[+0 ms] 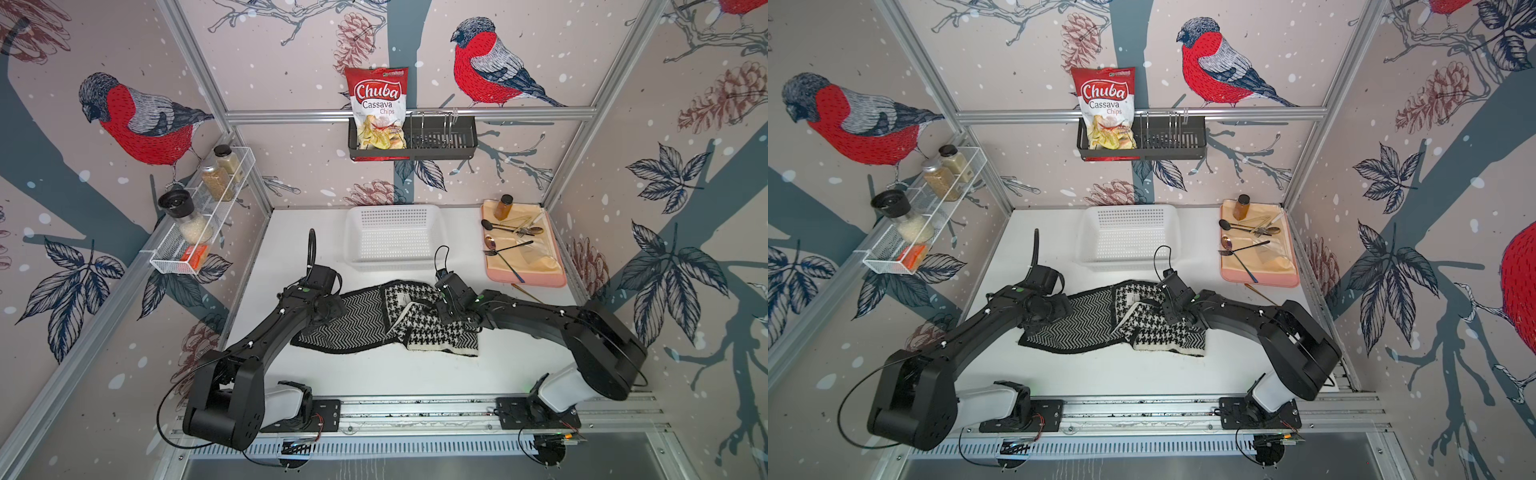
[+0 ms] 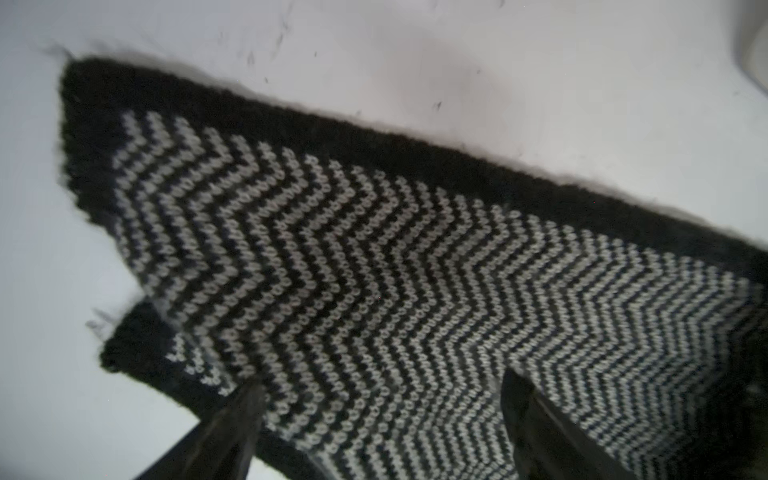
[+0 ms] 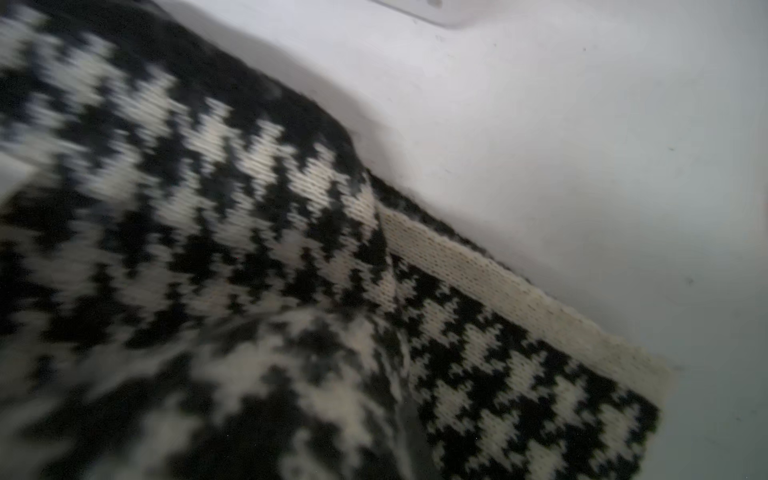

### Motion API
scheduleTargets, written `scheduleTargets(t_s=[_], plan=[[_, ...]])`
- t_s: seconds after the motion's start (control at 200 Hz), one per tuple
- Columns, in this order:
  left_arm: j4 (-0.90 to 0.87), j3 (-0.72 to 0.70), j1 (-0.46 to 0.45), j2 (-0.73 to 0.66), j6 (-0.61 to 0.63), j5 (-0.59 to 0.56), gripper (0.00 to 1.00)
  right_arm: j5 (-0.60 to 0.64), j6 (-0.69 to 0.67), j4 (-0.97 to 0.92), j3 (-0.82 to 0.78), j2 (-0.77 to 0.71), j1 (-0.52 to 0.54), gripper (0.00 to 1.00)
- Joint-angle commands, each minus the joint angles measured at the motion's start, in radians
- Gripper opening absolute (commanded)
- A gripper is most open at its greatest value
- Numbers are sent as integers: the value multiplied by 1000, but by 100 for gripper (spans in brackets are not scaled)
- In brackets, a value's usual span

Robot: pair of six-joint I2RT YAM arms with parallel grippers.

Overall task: Roll up the scarf and place it into the basket
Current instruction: Flatten out the scarf at the center of the board.

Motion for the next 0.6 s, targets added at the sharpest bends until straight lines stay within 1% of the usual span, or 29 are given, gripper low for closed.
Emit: scheduleTargets(t_s=[0.0,0.07,0.11,0.23,0.345,0.43,0.475,0.545,0.595], plan=[[53,-17,2,-27,-41,13,92,128,97,-170,59,140,-43,0],[38,-5,2,-55,-34,3,92,200,180,-291,83,243,-70,0],[20,9,3,-69,-24,-14,92,226,226,-346,99,271,-77,0],[-46,69,2,-93,14,-54,93,258,287,-408,115,247,-41,0],[-98,95,0,-123,60,-11,95,273,286,-432,149,214,-31,0],[-142,91,-43,-152,23,14,95,309,287,-465,173,216,-30,0],[-146,74,-70,-168,-22,13,95,317,287,-464,177,205,-32,0],[-95,14,-81,-196,-70,9,94,313,290,-456,179,188,-35,0],[-24,-24,-79,-210,-79,11,94,293,282,-434,175,172,-32,0]])
